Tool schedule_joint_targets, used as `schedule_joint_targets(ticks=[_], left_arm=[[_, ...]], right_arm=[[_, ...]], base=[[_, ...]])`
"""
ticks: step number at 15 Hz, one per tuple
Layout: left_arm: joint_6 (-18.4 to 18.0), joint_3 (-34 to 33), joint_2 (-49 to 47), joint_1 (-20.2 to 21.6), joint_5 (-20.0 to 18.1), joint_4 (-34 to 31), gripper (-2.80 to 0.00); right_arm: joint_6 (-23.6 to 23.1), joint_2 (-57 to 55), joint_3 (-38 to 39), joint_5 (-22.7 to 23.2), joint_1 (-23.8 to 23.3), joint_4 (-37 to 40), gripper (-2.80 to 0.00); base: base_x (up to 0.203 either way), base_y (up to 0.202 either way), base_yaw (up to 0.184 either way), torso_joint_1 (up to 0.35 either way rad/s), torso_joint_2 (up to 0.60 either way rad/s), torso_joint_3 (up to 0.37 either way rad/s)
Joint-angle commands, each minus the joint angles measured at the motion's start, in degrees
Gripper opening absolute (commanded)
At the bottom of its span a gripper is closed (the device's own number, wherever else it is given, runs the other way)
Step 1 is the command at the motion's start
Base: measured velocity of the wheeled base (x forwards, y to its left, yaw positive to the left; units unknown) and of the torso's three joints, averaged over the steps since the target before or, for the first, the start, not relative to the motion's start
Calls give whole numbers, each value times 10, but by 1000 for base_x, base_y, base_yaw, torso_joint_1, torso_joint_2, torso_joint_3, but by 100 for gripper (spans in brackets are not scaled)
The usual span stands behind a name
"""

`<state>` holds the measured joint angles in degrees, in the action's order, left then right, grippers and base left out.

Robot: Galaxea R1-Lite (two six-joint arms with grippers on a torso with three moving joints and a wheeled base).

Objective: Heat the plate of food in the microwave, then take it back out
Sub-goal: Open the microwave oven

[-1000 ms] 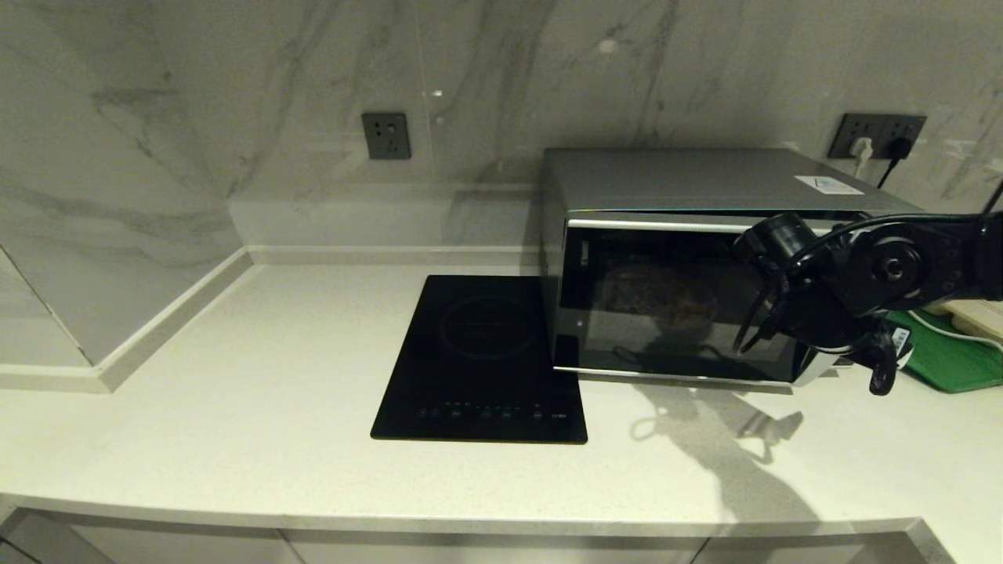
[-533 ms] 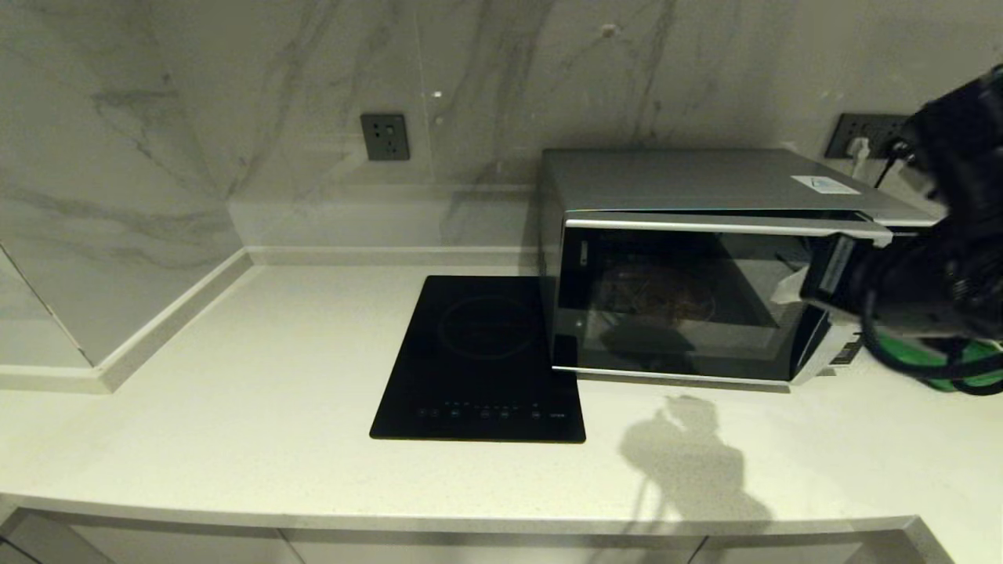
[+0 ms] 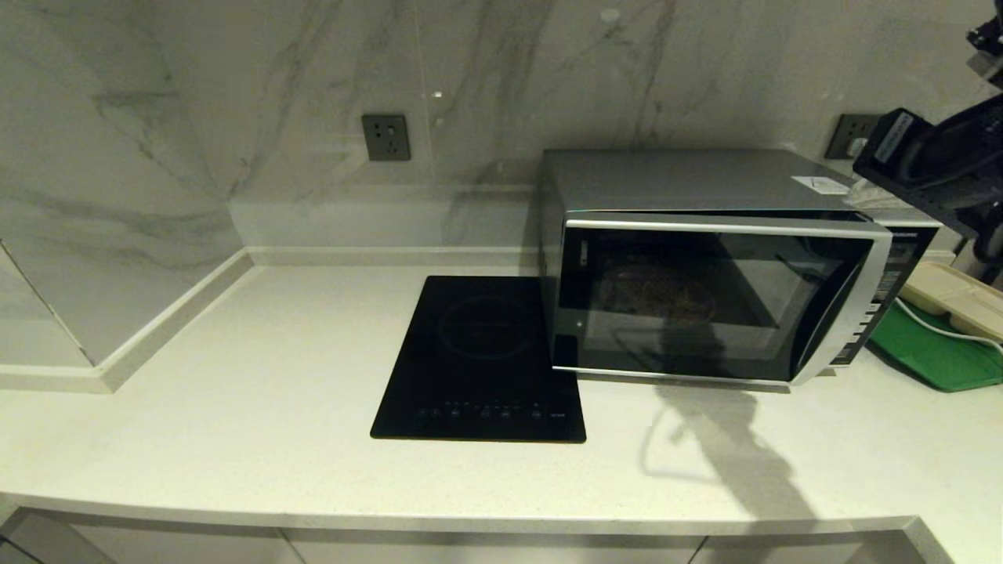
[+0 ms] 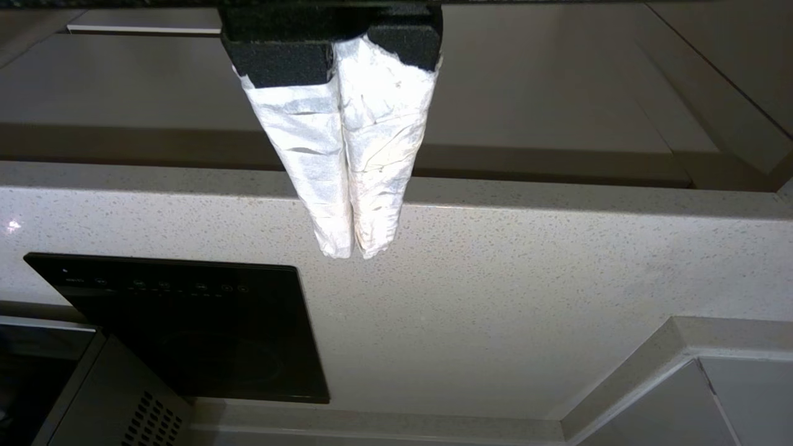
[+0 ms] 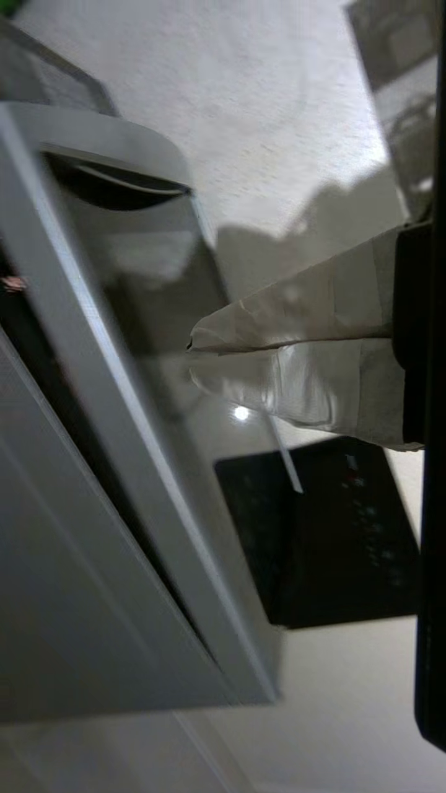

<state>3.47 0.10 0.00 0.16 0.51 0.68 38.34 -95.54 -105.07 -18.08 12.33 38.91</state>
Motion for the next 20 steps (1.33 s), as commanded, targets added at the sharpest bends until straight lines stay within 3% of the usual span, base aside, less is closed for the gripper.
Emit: schedule_joint_targets(ticks=[1,5,8,20], left_arm=[[0,0,0,0,0,0,-280],[0,0,0,0,0,0,-280],[0,0,0,0,0,0,-280],[0,0,0,0,0,0,-280]], right_arm=[[-15,-90,-73,4,-26,3,-280],[-51,-146,-88,7,-66,-42,-280],[-51,-141,-88,57,-90,-45,-280],[-56,-157,-88,81,-115,-45,-280]], base=[[0,0,0,0,0,0],[0,0,0,0,0,0],[0,0,0,0,0,0],[0,0,0,0,0,0]])
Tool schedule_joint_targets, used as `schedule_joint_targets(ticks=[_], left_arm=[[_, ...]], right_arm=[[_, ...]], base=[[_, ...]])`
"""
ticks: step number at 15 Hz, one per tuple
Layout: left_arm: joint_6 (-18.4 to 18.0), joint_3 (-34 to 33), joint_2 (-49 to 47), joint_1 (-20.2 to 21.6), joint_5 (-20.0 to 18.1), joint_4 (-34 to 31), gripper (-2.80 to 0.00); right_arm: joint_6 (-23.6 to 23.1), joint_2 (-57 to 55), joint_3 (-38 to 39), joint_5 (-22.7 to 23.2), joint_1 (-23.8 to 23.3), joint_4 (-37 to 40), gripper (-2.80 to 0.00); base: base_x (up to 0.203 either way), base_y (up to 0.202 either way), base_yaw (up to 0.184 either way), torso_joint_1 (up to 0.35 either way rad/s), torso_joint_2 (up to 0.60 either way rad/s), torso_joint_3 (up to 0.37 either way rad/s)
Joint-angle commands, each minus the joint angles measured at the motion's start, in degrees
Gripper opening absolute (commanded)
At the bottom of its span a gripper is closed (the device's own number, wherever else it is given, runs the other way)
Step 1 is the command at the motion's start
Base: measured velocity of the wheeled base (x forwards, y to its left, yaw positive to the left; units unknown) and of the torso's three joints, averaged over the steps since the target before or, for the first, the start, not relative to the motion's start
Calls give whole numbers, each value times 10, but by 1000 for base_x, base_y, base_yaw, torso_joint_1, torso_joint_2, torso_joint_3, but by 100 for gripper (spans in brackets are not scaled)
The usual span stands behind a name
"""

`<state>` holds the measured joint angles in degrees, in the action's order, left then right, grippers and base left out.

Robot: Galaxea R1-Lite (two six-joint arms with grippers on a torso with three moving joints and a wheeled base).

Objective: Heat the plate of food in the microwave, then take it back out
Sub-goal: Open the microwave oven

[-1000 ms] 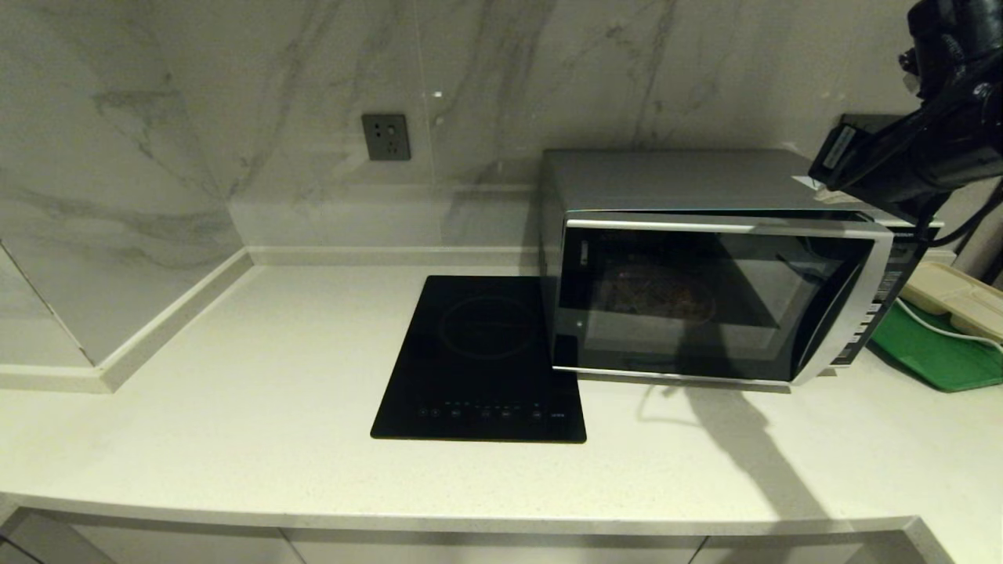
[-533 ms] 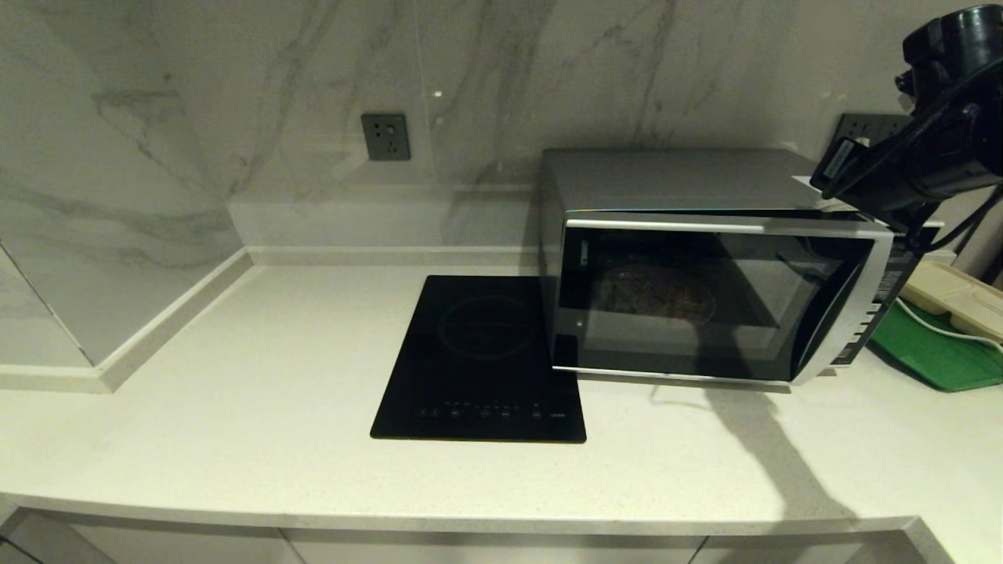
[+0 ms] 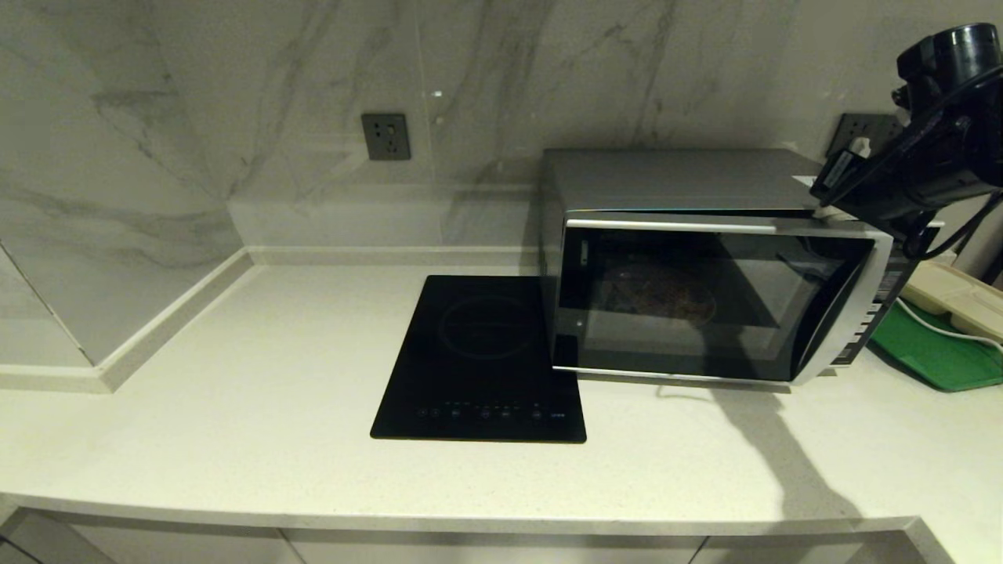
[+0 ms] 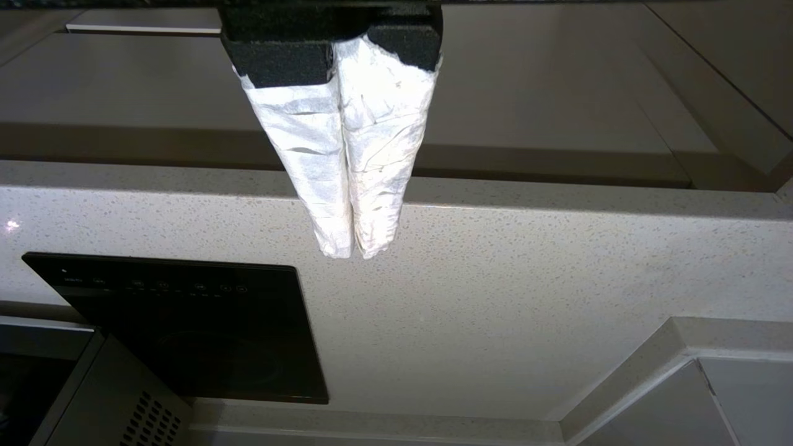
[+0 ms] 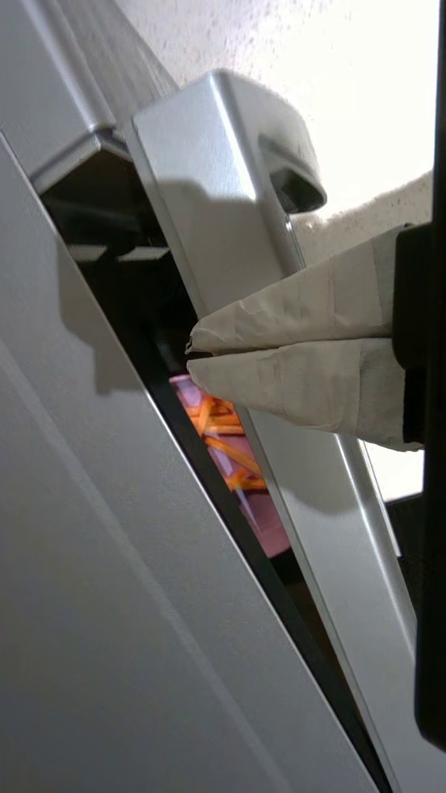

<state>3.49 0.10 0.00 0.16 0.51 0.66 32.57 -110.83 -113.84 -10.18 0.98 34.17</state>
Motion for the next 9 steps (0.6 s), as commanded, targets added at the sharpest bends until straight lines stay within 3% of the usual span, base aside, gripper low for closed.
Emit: schedule_joint_targets(ticks=[1,9], left_arm=[[0,0,0,0,0,0,-280],[0,0,0,0,0,0,-280]], right_arm=[[-1,-6,0,3,-1,3,-280],[-1,6,7,16,-2,5,-280]], base=[[0,0,0,0,0,0],[0,0,0,0,0,0]])
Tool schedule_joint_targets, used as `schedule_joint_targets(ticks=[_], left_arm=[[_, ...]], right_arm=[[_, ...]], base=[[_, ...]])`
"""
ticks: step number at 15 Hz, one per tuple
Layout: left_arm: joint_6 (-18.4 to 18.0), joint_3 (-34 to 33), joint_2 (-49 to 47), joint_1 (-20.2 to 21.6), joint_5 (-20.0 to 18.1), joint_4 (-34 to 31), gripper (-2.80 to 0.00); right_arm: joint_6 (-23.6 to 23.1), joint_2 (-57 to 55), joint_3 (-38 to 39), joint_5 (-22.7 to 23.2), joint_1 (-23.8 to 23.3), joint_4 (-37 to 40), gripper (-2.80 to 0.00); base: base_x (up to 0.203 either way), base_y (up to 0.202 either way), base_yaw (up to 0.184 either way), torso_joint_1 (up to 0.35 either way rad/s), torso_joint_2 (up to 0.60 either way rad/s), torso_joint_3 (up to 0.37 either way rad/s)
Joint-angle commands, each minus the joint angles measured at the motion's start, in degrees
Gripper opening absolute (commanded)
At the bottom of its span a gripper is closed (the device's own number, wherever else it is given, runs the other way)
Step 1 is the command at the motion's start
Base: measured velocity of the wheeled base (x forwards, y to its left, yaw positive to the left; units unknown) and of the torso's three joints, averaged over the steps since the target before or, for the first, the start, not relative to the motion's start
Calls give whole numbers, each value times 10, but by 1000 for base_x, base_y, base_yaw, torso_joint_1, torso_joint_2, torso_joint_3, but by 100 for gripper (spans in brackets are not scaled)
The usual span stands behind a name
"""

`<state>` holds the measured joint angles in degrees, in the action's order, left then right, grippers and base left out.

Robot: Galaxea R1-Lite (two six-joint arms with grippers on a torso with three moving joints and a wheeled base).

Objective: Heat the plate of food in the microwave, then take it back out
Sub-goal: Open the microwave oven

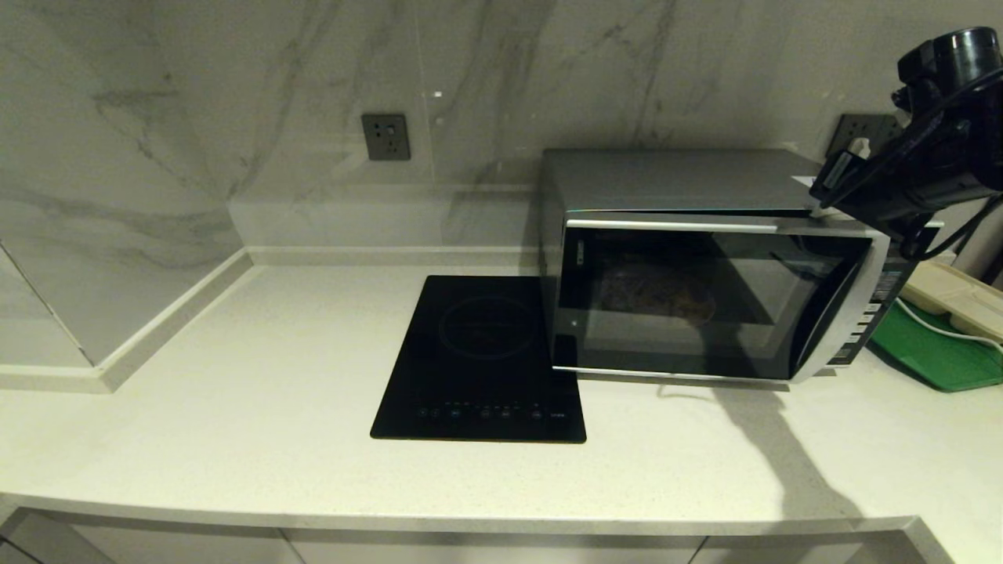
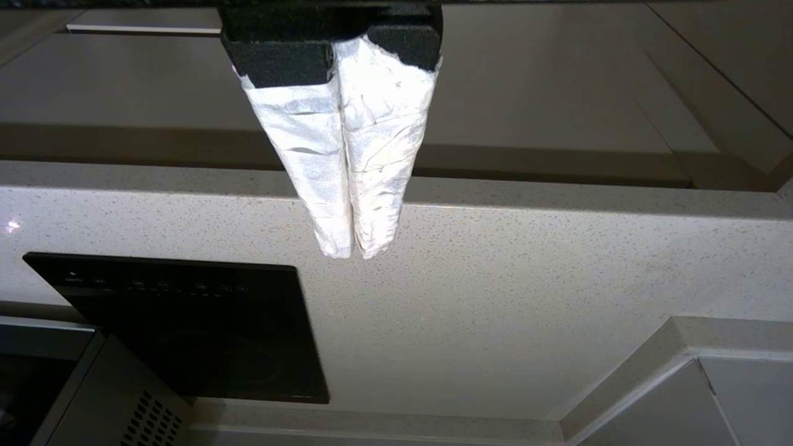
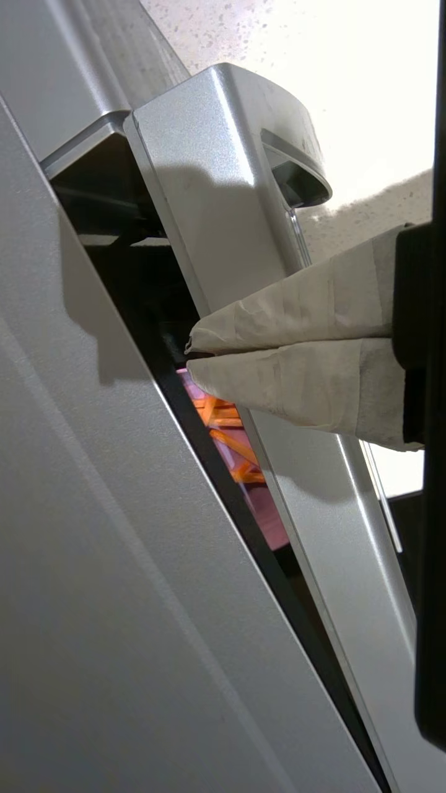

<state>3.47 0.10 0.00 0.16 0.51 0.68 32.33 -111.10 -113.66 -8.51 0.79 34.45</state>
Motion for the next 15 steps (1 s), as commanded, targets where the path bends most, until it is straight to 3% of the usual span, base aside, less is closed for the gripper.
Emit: schedule_joint_targets(ticks=[1,5,9,15], left_arm=[[0,0,0,0,0,0,-280],[0,0,0,0,0,0,-280],[0,0,0,0,0,0,-280],[0,0,0,0,0,0,-280]], right_arm=[[2,19,13,1,0,3,-280],[2,74,38,33,1,29,-280],[2,157,77,93,2,60,-280],[-2,84,65,59,-14,49,-280]], base=[[0,0,0,0,0,0],[0,0,0,0,0,0],[0,0,0,0,0,0],[0,0,0,0,0,0]])
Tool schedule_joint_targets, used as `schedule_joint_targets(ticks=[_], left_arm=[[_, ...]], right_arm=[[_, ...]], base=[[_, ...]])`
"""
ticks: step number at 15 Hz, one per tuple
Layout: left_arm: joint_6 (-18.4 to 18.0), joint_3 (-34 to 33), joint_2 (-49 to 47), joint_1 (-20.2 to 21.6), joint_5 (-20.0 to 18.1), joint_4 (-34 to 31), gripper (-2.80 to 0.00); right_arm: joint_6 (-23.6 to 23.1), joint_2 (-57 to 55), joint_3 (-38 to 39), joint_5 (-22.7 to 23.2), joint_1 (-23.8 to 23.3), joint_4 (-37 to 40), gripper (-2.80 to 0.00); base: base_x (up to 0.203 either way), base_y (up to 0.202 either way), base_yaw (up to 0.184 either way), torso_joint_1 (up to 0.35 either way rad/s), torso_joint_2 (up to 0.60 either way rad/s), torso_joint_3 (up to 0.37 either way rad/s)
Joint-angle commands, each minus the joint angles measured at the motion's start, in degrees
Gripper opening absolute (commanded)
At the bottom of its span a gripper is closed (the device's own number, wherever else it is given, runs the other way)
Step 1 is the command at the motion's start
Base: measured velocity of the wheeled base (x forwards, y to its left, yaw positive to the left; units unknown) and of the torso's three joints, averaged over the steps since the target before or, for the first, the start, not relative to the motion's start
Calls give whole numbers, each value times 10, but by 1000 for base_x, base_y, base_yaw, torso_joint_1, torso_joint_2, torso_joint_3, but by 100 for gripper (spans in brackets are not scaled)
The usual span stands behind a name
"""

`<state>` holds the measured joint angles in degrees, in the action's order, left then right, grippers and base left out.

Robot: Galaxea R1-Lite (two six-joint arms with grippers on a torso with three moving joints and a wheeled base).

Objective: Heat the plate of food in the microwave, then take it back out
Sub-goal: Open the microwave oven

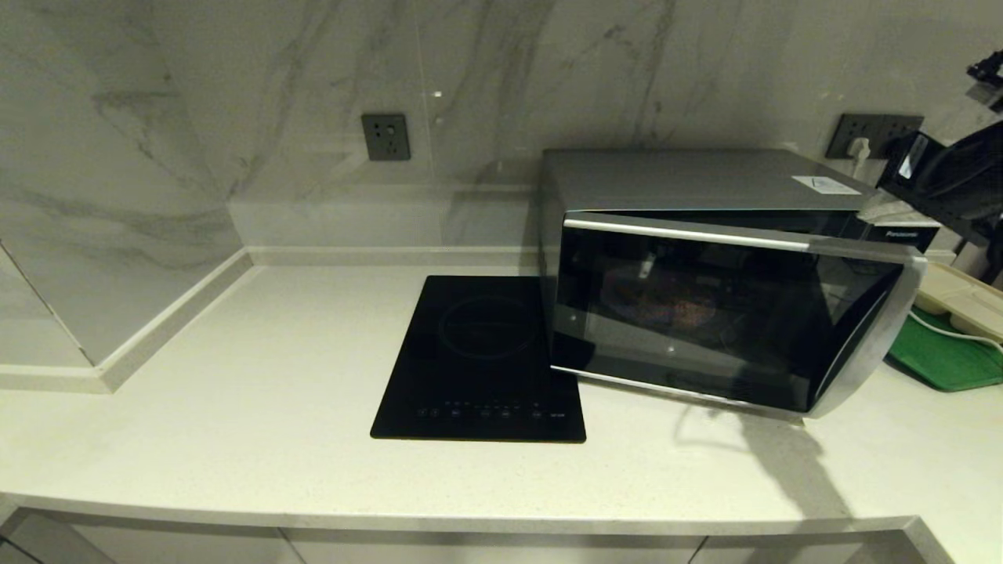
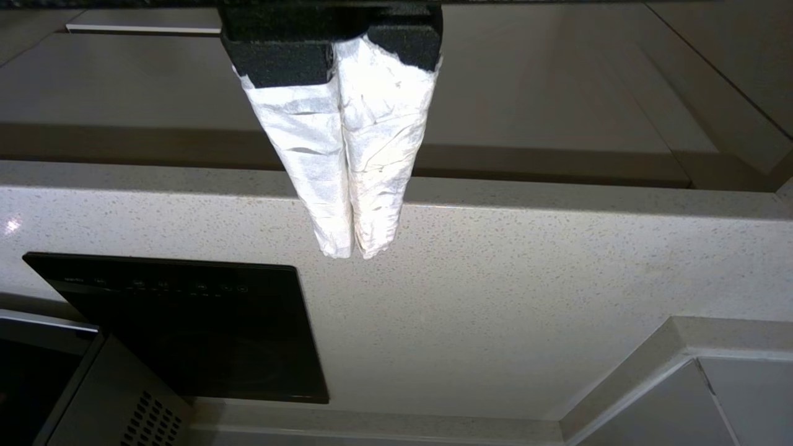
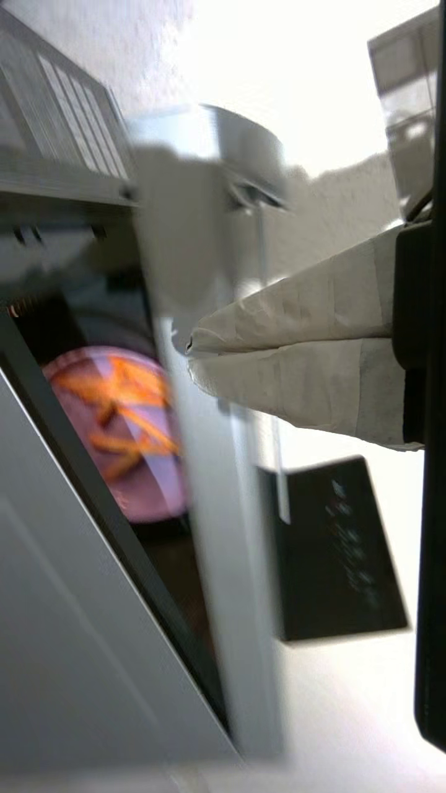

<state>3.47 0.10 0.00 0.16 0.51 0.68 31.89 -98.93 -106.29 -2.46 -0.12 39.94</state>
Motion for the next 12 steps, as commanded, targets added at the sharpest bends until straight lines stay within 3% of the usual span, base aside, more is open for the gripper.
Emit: schedule_joint_targets(ticks=[1,3,12], left_arm=[[0,0,0,0,0,0,-280],[0,0,0,0,0,0,-280],[0,0,0,0,0,0,-280]], right_arm=[[3,-56,-15,-3,-9,-26,-280],[4,-78,-21,0,-15,-70,-280],[-1,-72,6,4,-30,-67,-280]], base=[[0,0,0,0,0,0],[0,0,0,0,0,0],[0,0,0,0,0,0]])
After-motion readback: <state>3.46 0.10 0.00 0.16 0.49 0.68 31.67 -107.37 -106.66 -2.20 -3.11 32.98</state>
